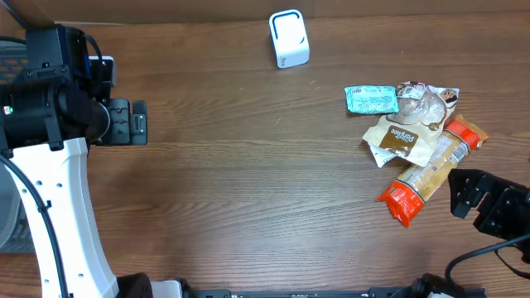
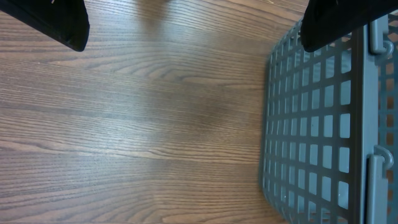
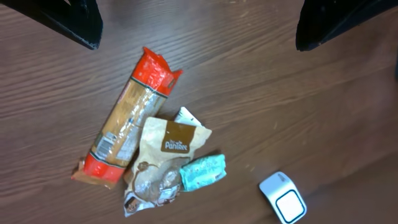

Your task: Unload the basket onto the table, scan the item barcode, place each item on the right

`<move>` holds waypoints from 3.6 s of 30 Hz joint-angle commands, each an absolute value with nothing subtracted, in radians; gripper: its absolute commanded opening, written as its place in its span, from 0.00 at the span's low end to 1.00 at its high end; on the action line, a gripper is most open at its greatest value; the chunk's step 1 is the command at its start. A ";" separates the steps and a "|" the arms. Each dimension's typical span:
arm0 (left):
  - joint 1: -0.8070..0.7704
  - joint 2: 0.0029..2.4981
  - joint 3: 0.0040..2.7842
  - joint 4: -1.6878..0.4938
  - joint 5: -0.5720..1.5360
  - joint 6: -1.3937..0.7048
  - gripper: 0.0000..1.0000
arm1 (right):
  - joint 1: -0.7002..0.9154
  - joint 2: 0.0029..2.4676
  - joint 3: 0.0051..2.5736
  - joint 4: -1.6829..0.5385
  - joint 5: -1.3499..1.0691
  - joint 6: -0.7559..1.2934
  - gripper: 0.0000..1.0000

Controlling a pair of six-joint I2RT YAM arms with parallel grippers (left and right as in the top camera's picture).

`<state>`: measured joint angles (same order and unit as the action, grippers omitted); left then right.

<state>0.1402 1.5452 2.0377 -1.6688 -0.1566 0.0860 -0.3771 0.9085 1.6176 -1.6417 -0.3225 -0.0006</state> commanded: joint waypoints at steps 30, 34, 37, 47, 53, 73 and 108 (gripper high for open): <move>0.144 1.549 2.042 -1.667 -0.152 0.105 1.00 | -0.256 0.718 1.383 -1.177 -0.312 -0.034 1.00; 0.144 1.549 2.042 -1.667 -0.152 0.105 1.00 | -0.200 0.601 1.158 -0.926 -0.307 -0.030 1.00; 0.144 1.549 2.042 -1.667 -0.152 0.105 0.99 | -0.159 0.514 0.979 -0.736 -0.307 -0.014 1.00; 0.144 1.549 2.042 -1.667 -0.152 0.105 1.00 | -0.030 0.281 0.472 -0.246 -0.164 0.141 1.00; 0.144 1.549 2.042 -1.667 -0.152 0.105 1.00 | 0.040 0.176 0.253 -0.051 -0.078 0.169 1.00; 0.144 1.549 2.042 -1.668 -0.152 0.105 1.00 | 0.085 0.011 0.008 -0.083 0.017 0.217 1.00; 0.144 1.549 2.042 -1.667 -0.152 0.105 1.00 | 0.085 0.003 0.008 -0.081 0.014 0.217 1.00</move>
<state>0.1402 1.5452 2.0373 -1.6688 -0.1566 0.0860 0.0792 0.0147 0.0185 -0.0891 0.0078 0.2100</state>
